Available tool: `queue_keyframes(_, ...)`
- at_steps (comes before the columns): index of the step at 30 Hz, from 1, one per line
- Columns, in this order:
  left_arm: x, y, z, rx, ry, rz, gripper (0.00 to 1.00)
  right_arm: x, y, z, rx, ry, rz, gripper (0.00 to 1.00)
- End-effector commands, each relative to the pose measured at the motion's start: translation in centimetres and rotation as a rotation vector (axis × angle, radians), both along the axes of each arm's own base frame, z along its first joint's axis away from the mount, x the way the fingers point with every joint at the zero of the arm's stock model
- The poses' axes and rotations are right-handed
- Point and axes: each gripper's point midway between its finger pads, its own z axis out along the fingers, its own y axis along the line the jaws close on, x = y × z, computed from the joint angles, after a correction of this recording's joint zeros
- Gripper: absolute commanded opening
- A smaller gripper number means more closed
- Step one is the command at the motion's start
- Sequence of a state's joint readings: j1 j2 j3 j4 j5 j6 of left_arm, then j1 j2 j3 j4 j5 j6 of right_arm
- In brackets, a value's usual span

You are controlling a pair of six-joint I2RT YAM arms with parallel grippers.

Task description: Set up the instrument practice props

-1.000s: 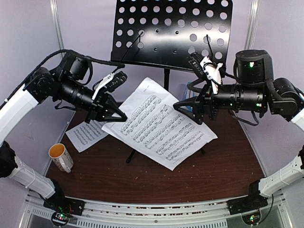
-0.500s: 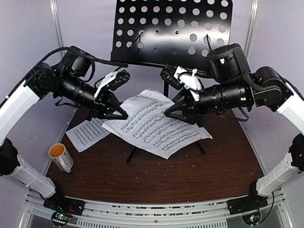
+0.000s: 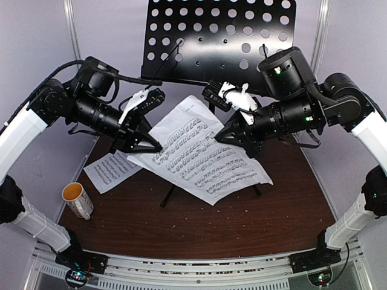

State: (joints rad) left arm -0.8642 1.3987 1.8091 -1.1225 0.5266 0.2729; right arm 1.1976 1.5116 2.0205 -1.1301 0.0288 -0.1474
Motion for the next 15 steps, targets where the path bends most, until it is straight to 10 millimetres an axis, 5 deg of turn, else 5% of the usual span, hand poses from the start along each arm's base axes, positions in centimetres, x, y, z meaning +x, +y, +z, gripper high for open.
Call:
queue_keyframes(1, 1.1, 1.1, 3.5, -0.092, -0.116, 0.110, 0.31, -0.7, -1.7, 4.5, 0.149, -0.018, -0.030, 0.00)
queue_keyframes(3, 2.1, 2.3, 4.8, -0.132, -0.164, 0.204, 0.46, -1.2, -2.4, 6.5, 0.236, -0.020, -0.031, 0.00)
queue_keyframes(7, 2.8, 4.1, 8.2, -0.268, -0.218, 0.313, 0.60, -1.5, -4.3, 10.1, 0.413, -0.031, -0.071, 0.00)
queue_keyframes(15, 3.8, 4.8, 14.2, -0.422, -0.291, 0.398, 0.61, -0.7, -7.5, 18.0, 0.693, -0.108, -0.161, 0.00)
